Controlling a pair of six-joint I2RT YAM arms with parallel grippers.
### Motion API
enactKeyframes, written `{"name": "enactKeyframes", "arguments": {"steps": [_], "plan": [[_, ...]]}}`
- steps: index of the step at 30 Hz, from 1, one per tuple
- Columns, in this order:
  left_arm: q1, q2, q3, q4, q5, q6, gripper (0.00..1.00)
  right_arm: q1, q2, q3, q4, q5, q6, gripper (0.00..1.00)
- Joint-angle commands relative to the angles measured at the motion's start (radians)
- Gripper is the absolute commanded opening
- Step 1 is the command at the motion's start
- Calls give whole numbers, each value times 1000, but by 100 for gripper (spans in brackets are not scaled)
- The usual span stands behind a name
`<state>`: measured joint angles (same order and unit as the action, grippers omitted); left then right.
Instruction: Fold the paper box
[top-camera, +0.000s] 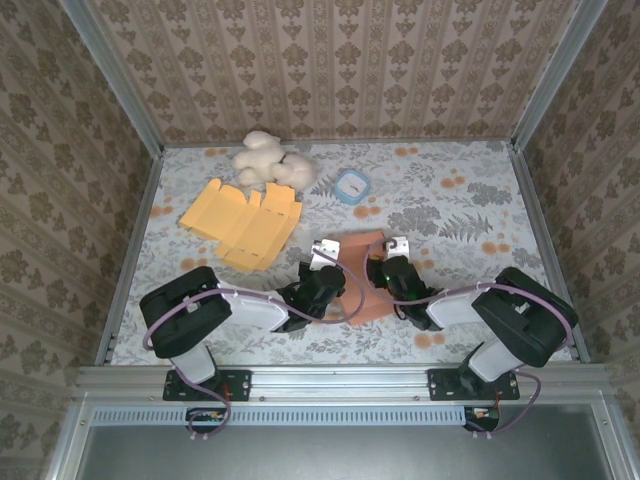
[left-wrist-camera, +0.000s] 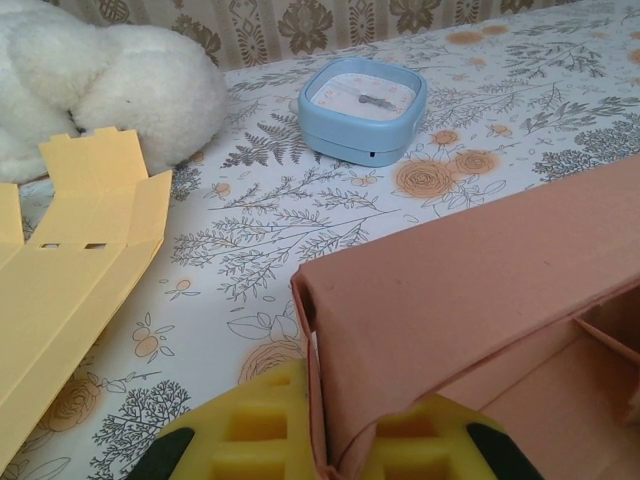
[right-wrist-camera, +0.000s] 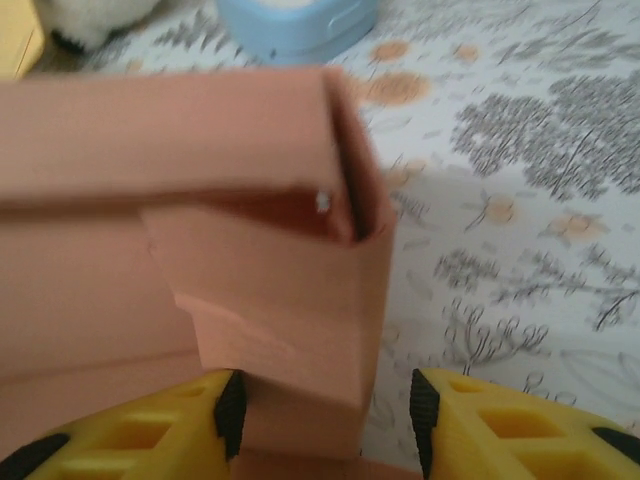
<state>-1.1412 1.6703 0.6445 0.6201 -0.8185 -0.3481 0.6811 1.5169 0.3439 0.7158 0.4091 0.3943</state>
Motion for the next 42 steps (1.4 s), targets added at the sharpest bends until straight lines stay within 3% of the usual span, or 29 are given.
{"name": "enactKeyframes", "arguments": {"steps": [1,13,26,32,35,42], "plan": [[-26,-37,24,0,65,-31,0,-8,-42,-29,4,-127,-40,53],[-19,-45,16,1,76,-38,0,-8,-120,-105,9,-253,-104,61],[23,-60,-15,-2,61,-48,0,-8,-397,-177,-125,-276,-84,65],[43,-82,-38,-2,55,-41,0,-8,-591,-199,-278,-185,-51,69],[50,-97,-50,0,58,-40,0,-8,-668,-211,-357,-85,-13,67],[61,-128,-73,3,64,-43,0,-9,-773,-257,-408,17,67,62]]}}
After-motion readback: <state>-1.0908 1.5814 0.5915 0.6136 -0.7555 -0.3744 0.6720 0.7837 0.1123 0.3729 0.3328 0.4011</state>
